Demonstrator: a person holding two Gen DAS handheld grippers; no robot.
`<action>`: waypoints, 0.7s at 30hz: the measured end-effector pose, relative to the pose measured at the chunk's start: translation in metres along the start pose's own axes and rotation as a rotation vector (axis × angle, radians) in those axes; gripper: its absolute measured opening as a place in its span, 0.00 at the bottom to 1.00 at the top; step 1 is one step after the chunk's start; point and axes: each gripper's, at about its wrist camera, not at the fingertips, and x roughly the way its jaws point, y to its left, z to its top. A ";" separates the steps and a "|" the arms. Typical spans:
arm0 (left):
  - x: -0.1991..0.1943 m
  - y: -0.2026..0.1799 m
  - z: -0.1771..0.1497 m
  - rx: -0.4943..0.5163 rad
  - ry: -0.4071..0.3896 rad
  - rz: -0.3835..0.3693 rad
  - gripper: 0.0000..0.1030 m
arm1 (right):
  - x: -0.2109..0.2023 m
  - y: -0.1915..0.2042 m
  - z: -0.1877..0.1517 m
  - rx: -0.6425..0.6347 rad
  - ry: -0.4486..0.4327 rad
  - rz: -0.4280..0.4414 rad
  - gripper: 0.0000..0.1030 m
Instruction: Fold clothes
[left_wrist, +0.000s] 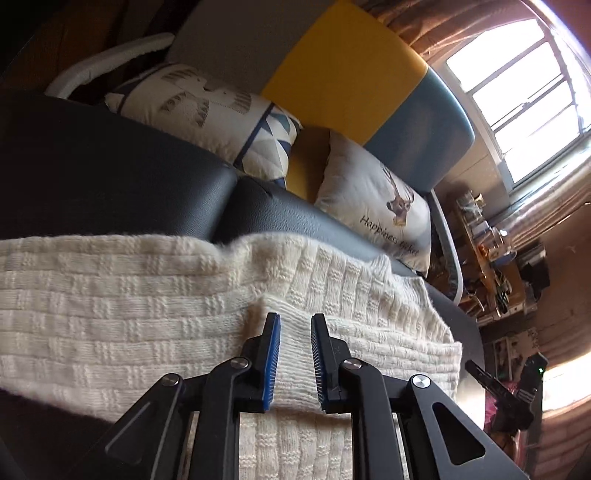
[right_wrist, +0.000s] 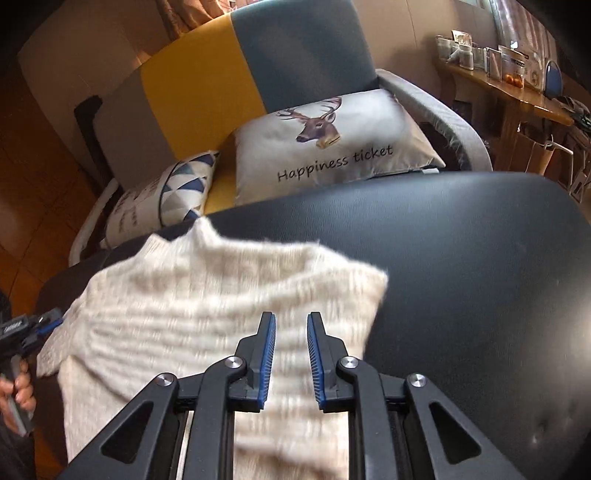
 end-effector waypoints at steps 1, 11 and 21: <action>-0.003 0.000 0.000 0.009 -0.008 -0.007 0.16 | 0.004 0.000 0.005 0.001 0.000 -0.026 0.21; 0.050 -0.003 -0.037 0.139 0.108 0.075 0.15 | 0.054 -0.001 0.009 -0.073 0.071 -0.187 0.21; 0.005 0.024 -0.045 -0.078 0.061 -0.048 0.24 | -0.007 0.045 -0.030 -0.109 -0.014 -0.057 0.28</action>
